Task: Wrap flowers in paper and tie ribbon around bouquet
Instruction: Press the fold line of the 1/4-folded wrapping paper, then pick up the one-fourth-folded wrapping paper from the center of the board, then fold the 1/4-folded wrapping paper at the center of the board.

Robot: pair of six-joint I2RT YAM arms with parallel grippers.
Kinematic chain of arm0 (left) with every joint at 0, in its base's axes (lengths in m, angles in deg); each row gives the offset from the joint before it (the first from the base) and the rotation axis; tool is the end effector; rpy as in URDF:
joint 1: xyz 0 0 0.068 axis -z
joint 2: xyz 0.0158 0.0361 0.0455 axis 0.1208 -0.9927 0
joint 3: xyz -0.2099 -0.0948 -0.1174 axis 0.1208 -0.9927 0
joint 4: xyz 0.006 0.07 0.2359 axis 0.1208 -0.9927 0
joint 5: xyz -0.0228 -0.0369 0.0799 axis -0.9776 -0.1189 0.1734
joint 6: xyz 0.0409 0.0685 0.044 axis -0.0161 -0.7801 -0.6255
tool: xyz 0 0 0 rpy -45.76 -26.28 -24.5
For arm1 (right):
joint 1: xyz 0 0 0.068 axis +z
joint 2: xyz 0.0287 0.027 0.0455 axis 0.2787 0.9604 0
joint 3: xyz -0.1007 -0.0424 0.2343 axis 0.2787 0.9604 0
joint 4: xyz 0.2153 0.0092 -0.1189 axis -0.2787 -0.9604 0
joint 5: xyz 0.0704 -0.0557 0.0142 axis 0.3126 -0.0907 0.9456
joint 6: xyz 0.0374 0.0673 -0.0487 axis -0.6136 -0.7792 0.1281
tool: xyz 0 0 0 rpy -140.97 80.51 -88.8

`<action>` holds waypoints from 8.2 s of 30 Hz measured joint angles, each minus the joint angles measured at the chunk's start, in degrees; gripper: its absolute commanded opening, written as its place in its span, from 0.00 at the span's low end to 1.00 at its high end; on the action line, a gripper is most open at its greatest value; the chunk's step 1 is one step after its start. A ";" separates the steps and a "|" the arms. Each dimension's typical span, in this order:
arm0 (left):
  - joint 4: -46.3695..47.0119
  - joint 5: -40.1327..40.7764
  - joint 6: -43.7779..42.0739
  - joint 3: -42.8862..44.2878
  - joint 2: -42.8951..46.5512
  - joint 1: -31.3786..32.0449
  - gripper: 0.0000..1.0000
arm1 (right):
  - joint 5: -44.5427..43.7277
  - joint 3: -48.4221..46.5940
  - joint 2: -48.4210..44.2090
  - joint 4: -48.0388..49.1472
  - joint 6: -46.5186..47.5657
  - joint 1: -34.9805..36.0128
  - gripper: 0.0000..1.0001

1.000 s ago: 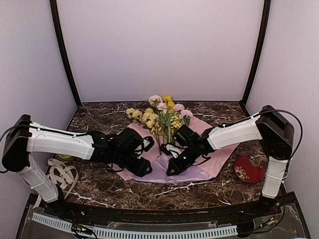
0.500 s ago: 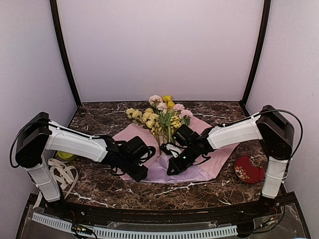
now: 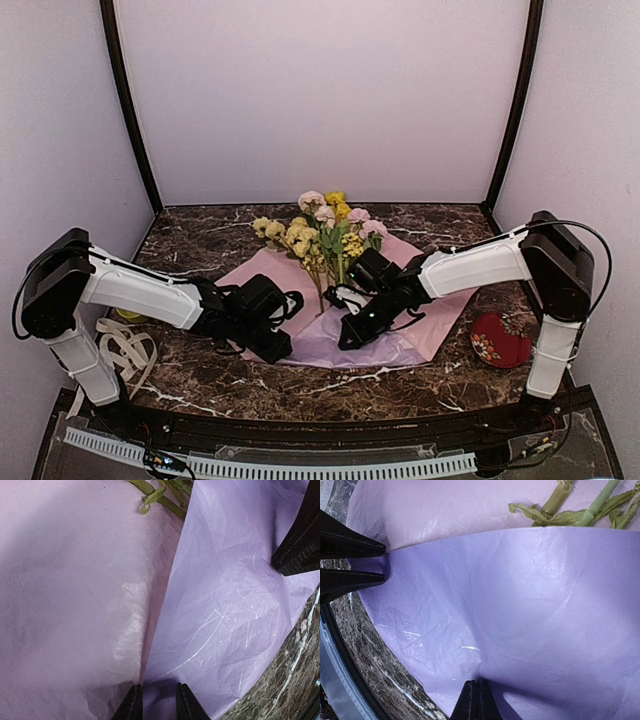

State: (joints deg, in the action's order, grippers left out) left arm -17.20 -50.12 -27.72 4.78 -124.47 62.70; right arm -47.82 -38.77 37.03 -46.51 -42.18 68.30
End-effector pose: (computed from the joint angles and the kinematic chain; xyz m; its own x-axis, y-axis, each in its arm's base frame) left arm 0.1866 -0.2728 0.1015 -0.7215 0.4610 -0.5167 0.6172 0.7664 -0.1781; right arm 0.2048 0.3068 0.1035 -0.7883 -0.5219 -0.3258 -0.6152 0.6684 0.4179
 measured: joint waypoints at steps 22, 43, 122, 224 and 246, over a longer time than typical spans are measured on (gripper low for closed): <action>3.15 -2.40 2.03 -2.43 0.90 -0.50 0.24 | 3.06 8.41 -6.32 -6.49 -0.52 0.24 0.01; 5.81 -2.82 4.31 -4.39 1.90 -0.66 0.24 | -8.02 16.04 -25.40 -23.02 -9.33 -11.67 0.00; -13.16 8.37 35.76 -18.23 29.77 6.56 0.57 | -6.95 -6.34 5.79 2.51 -19.76 9.09 0.00; 1.33 14.29 62.93 -14.91 16.57 9.14 0.26 | 0.31 -4.96 4.61 -0.90 -20.74 8.57 0.00; -14.80 19.87 49.33 5.79 5.88 11.65 0.00 | 3.96 -3.19 4.39 1.99 -21.22 6.51 0.00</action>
State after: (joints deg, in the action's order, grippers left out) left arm -32.00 -30.26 21.61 10.57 -118.59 74.35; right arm -43.86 -41.96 41.43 -44.52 -63.40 74.81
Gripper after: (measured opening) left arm 0.007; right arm 0.004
